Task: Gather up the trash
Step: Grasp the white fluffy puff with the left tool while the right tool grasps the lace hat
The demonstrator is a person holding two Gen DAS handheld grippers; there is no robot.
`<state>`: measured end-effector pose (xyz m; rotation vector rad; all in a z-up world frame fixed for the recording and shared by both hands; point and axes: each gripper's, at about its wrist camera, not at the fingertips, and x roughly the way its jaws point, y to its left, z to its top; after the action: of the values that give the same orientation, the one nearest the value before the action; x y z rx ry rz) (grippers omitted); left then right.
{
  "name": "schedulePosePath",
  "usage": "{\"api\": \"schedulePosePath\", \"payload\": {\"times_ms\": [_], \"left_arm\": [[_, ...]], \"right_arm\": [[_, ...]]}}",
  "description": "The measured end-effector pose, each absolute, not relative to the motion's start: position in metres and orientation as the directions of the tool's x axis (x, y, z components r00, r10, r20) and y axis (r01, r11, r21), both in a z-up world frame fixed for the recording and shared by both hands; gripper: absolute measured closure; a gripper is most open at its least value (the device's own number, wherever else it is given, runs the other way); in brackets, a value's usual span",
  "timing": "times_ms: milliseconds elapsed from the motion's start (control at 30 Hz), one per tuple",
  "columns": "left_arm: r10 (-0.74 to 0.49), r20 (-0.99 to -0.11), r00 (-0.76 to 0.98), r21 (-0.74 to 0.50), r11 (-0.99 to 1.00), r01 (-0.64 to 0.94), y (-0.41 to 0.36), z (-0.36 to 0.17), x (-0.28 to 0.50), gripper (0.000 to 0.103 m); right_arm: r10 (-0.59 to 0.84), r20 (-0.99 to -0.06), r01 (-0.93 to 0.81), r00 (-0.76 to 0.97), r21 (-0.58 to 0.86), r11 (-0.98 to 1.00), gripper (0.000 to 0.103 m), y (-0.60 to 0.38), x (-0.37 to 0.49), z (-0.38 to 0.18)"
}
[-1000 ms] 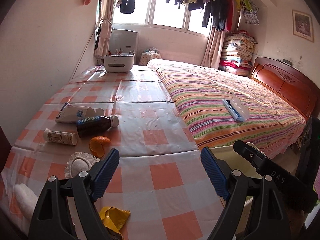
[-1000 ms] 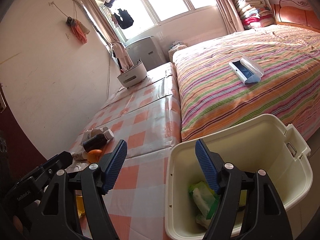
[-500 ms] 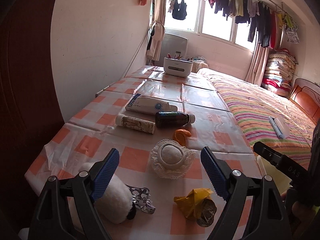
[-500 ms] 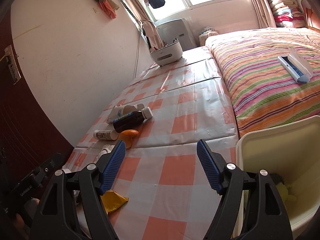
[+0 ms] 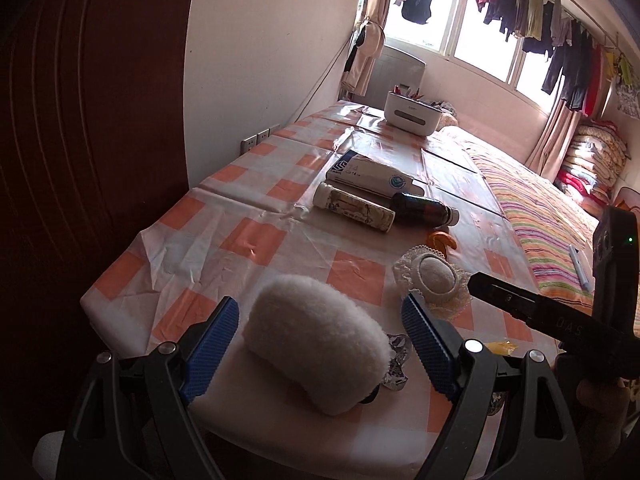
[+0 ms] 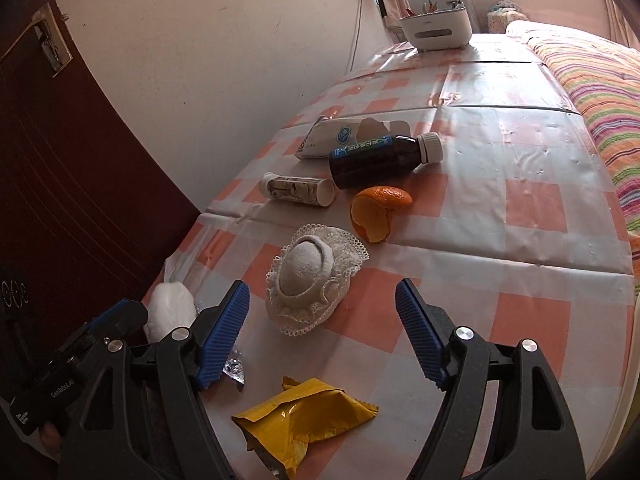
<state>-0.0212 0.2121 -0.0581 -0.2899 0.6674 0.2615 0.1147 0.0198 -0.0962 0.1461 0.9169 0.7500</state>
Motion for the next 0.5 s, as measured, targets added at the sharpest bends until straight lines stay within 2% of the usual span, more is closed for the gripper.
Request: {"api": "schedulePosePath", "payload": {"times_ms": [133,433,467,500], "left_arm": [[0.092,-0.664,0.742,-0.210,0.930,-0.302,0.213,-0.065,-0.018,0.022],[0.059,-0.710,0.702,-0.236,0.919,-0.316,0.217,-0.083,0.000,0.022],[0.068,-0.709,0.702,-0.231,0.918,-0.322,0.218,-0.083,0.002,0.022],[0.074,-0.706,0.704,-0.229,0.917,-0.326,0.219,-0.084,0.003,0.022]], "right_arm": [[0.620,-0.712,-0.548,0.330,0.390,0.740,0.028,0.039,0.123,-0.104],[0.585,-0.762,-0.555,0.279,0.369,0.746,0.029,0.062,0.144,-0.119],[0.582,-0.764,-0.560,0.277,0.364,0.744,0.030,0.063,0.144,-0.120],[0.581,-0.766,-0.563,0.276,0.361,0.744,0.038,0.064,0.145,-0.121]]}}
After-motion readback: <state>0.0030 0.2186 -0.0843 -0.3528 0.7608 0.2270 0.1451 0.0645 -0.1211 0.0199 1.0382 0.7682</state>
